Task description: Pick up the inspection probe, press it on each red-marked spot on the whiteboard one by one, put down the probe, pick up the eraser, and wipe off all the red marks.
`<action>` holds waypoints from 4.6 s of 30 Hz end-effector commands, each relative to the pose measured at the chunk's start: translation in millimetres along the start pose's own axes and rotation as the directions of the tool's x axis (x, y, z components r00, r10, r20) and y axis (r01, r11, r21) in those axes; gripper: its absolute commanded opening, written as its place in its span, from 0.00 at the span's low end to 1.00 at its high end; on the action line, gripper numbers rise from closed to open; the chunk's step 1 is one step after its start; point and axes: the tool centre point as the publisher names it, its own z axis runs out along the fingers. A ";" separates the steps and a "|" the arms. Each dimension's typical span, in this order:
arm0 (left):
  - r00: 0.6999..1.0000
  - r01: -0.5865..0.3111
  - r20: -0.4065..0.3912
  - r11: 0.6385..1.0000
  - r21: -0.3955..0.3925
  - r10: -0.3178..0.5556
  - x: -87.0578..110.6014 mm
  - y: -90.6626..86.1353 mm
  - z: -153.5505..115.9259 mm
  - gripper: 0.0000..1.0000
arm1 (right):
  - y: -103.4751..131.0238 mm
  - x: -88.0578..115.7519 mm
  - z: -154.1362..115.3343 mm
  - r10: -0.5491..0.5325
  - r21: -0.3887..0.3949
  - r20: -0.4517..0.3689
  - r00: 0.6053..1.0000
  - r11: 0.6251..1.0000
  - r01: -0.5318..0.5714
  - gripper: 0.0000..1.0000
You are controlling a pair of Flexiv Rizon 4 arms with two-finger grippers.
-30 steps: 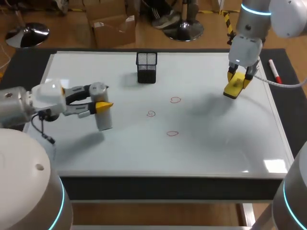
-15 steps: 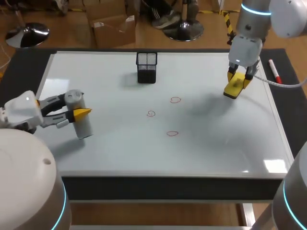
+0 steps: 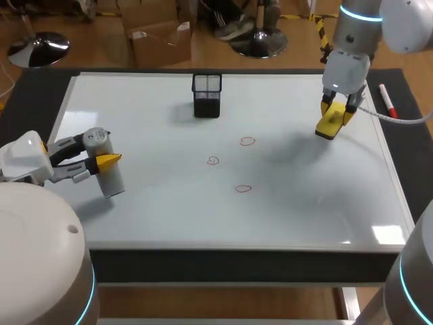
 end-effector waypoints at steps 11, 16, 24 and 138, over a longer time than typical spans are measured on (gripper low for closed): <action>1.000 -0.001 -0.001 1.000 0.001 0.001 -0.7 -0.7 -0.2 0.00 | 63.2 -71.0 14.0 -0.217 -0.012 -0.058 0.974 0.976 0.217 0.00; 1.000 -0.001 -0.001 1.000 0.001 0.001 -0.7 -0.7 -0.2 0.00 | 98.5 -103.8 20.1 -0.316 -0.020 -0.062 0.947 0.949 0.315 0.00; 1.000 -0.001 -0.001 1.000 0.001 0.001 -0.7 -0.7 -0.2 0.00 | 144.2 -150.6 26.9 -0.445 -0.012 -0.076 0.892 0.895 0.446 0.00; 1.000 -0.001 -0.001 1.000 0.001 0.001 -0.7 -0.7 -0.2 0.00 | 207.5 -187.1 47.6 -0.514 0.036 -0.065 0.856 0.856 0.516 0.00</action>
